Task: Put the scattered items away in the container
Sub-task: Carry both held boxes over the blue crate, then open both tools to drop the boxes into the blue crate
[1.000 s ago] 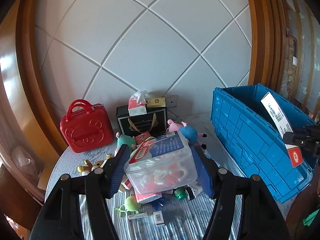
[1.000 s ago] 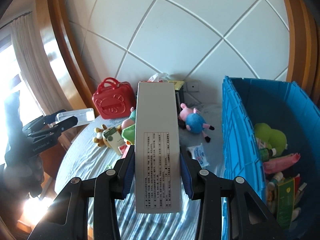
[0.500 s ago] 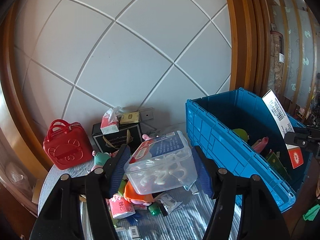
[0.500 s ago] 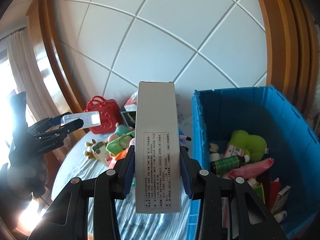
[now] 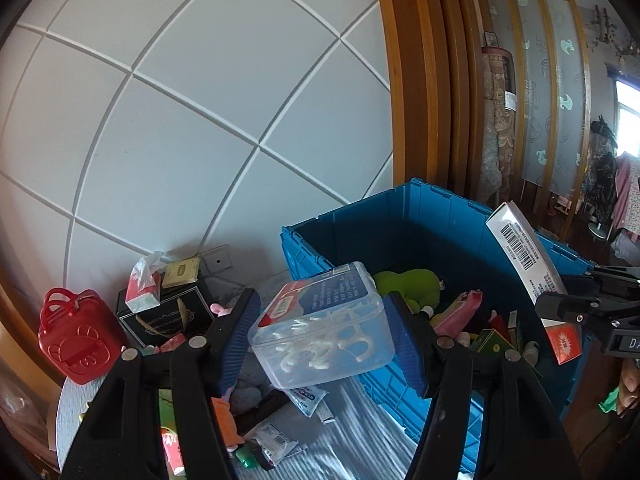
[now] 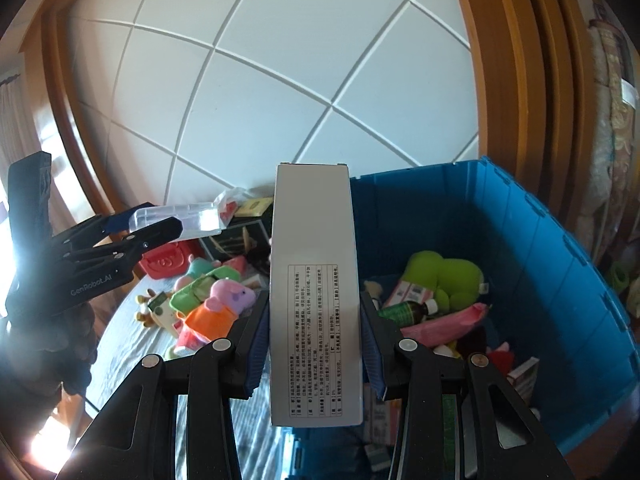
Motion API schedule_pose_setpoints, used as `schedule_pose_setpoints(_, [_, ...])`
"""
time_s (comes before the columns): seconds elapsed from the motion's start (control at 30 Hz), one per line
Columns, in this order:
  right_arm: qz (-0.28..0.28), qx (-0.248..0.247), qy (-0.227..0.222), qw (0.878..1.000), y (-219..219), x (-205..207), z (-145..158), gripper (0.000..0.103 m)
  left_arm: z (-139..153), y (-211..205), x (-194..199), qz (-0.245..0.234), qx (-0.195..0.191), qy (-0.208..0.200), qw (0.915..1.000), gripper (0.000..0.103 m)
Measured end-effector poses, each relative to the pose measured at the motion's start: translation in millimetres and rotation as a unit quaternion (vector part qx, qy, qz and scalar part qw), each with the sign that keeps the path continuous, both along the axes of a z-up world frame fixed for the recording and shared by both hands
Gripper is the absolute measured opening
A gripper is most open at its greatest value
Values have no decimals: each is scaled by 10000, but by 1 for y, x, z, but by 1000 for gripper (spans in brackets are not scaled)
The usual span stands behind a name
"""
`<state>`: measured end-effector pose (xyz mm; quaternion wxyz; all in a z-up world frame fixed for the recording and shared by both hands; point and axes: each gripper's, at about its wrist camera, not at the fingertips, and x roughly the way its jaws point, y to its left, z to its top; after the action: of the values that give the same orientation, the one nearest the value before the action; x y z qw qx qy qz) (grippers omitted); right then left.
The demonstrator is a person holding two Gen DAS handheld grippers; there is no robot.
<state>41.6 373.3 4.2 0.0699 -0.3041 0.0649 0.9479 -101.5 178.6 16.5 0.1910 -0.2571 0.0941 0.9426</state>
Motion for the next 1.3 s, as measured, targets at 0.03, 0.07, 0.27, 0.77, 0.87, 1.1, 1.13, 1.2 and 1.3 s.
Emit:
schedule_pose_setpoints(0.03, [-71, -7, -5, 10000, 6, 2, 1, 40, 1, 7, -3, -65, 21, -13, 10000, 63])
schedule_pose_setpoints(0.07, [-143, -13, -6, 9999, 12, 5, 1, 40, 1, 15, -7, -132, 29, -29, 9999, 63])
schedule_pose_setpoints(0.27, [-539, -4, -51, 9985, 45, 16, 2, 40, -3, 58, -30, -483, -35, -97, 9988, 63])
schedule_pose_setpoints(0.77, [-1472, -48, -311, 9886, 127, 29, -4, 40, -19, 130, -87, -842, -157, -281, 9959, 63])
schedule_pose_setpoints(0.87, [-1598, -73, -330, 9866, 142, 25, -6, 40, -20, 141, -95, -872, -154, -308, 9956, 63])
schedule_pose_setpoints(1.1, [-1744, -60, -344, 9841, 166, 19, -5, 40, -19, 162, -108, -972, -74, -324, 9947, 63])
schedule_pose_setpoints(1.13, [-1758, -60, -292, 9840, 168, 18, -4, 41, -17, 162, -110, -922, 16, -318, 9952, 63])
schedule_pose_setpoints(1.2, [-1855, -13, -125, 9826, 173, 19, -1, 76, -16, 161, -118, -760, 118, -420, 9962, 71])
schedule_pose_setpoints(1.3, [-1925, -39, -73, 9813, 178, 19, -2, 99, -18, 149, -122, -517, 128, -520, 9972, 100])
